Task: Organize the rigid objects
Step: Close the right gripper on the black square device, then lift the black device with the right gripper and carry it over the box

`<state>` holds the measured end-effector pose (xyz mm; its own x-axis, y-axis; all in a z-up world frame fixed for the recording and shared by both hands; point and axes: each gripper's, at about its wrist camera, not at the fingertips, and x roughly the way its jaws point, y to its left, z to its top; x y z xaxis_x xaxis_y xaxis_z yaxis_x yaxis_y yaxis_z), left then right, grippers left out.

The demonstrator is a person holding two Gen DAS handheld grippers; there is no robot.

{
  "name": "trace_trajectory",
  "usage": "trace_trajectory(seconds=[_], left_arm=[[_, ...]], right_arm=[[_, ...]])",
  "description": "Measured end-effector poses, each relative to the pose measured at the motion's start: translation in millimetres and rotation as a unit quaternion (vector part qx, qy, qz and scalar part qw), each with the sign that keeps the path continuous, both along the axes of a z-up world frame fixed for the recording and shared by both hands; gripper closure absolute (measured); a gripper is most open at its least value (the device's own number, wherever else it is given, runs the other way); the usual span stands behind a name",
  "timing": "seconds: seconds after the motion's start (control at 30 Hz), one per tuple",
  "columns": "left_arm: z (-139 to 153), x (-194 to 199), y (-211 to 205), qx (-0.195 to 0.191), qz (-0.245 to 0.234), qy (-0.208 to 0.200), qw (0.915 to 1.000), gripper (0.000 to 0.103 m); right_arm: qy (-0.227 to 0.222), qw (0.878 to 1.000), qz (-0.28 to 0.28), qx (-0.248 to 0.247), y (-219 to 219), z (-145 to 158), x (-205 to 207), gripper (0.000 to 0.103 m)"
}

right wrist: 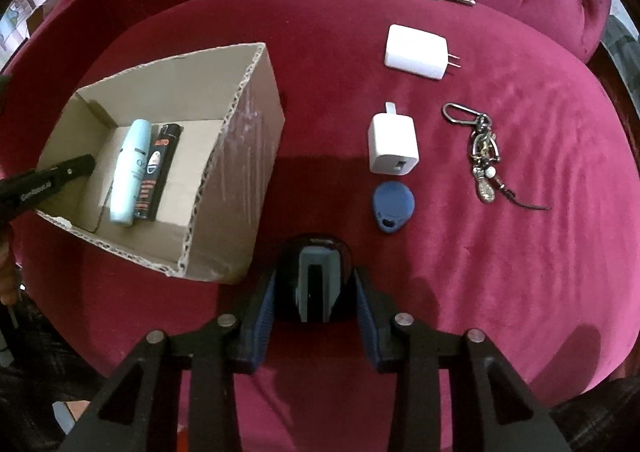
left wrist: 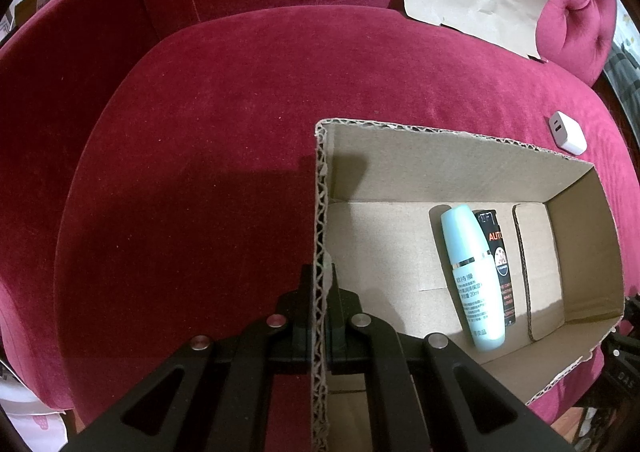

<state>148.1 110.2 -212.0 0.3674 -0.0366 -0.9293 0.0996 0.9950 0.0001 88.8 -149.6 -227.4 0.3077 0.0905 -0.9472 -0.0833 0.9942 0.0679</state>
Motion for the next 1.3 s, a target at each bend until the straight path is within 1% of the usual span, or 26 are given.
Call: trace_trajectory(seconds=[0.2,0.23,0.37,0.53,0.8,0.83,0.93,1.07,1.3], left_arm=[[0.1,0.1,0.1,0.000,0.000,0.000,1.0000,0.100],[0.1,0.0,0.0,0.000,0.000,0.000,1.0000,0.100],[0.1,0.2,0.2,0.000,0.000,0.000,1.0000,0.100],[-0.1,0.0,0.0,-0.001,0.001,0.000,1.0000,0.100],[-0.6,0.5,0.1,-0.002,0.002,0.000,1.0000,0.100],[-0.5,0.5,0.0,-0.002,0.001,0.000,1.0000,0.100],[-0.5,0.6,0.2,-0.002,0.002,0.000,1.0000,0.100],[-0.5,0.6,0.2,-0.002,0.002,0.000,1.0000,0.100],[-0.5,0.3,0.2,-0.002,0.002,0.000,1.0000,0.100]], right_arm=[[-0.002,1.000,-0.008,-0.004,-10.6,0.0,-5.8,0.063],[-0.003,1.000,-0.009,-0.005,-6.2,5.2,-8.0,0.063],[0.001,1.000,-0.016,-0.007,-7.1,9.9,-7.7,0.063],[-0.011,1.000,-0.019,-0.007,-10.4,21.2,-10.1,0.063],[-0.027,0.999,-0.023,-0.009,-15.8,46.6,-12.2,0.063],[-0.029,0.999,-0.023,-0.007,-23.7,46.6,-8.9,0.063],[-0.037,0.999,-0.024,-0.005,-29.0,57.5,-8.5,0.063],[-0.051,0.998,-0.023,-0.007,-20.6,75.8,-8.6,0.063],[-0.066,0.998,-0.022,-0.007,-17.6,91.0,-4.7,0.063]])
